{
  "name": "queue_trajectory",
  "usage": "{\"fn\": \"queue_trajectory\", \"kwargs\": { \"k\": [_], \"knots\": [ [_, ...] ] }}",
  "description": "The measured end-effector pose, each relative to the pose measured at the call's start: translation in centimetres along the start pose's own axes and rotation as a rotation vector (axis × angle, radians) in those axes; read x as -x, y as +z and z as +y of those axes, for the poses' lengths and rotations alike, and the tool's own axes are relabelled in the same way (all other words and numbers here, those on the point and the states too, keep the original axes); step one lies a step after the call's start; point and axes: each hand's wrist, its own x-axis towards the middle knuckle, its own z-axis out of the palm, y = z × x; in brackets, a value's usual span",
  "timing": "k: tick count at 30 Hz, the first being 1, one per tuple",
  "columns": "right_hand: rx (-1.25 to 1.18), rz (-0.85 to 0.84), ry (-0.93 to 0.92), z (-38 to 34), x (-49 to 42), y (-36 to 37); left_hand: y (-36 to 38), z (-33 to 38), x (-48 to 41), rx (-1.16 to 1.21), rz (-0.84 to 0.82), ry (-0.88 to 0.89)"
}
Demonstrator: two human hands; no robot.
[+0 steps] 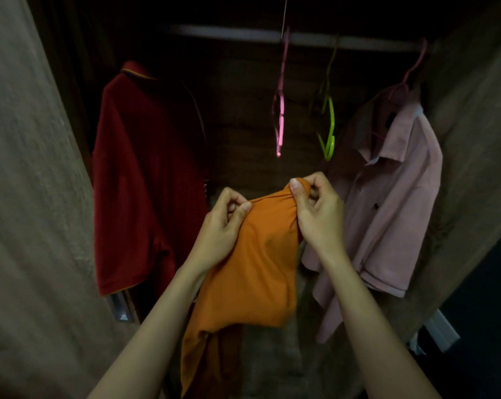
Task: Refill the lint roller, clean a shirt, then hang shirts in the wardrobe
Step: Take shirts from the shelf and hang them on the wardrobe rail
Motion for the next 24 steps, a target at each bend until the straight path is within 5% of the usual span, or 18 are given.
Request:
{"fn": "queue_trajectory", "kwargs": {
  "k": [8, 11, 16, 24],
  "knots": [
    [-0.192, -0.111, 0.275, -0.2, -1.0, 1.1, 1.3, 0.1, 0.1, -0.123, 0.088, -0.003],
    [-0.266, -0.122, 0.395, 0.2, -0.7, 1.4, 1.0, 1.2, 1.3, 0.019, 0.125, -0.074],
    [-0.391, -0.158, 0.483, -0.2, 0.4, 1.8, 1.7, 2.4, 1.8, 0.261, -0.097, -0.272],
    [-0.771, -0.357, 0.717, 0.8, 2.7, 2.0, 1.7, 2.1, 1.8, 0.344, -0.013, -0.384]
  ]
}}
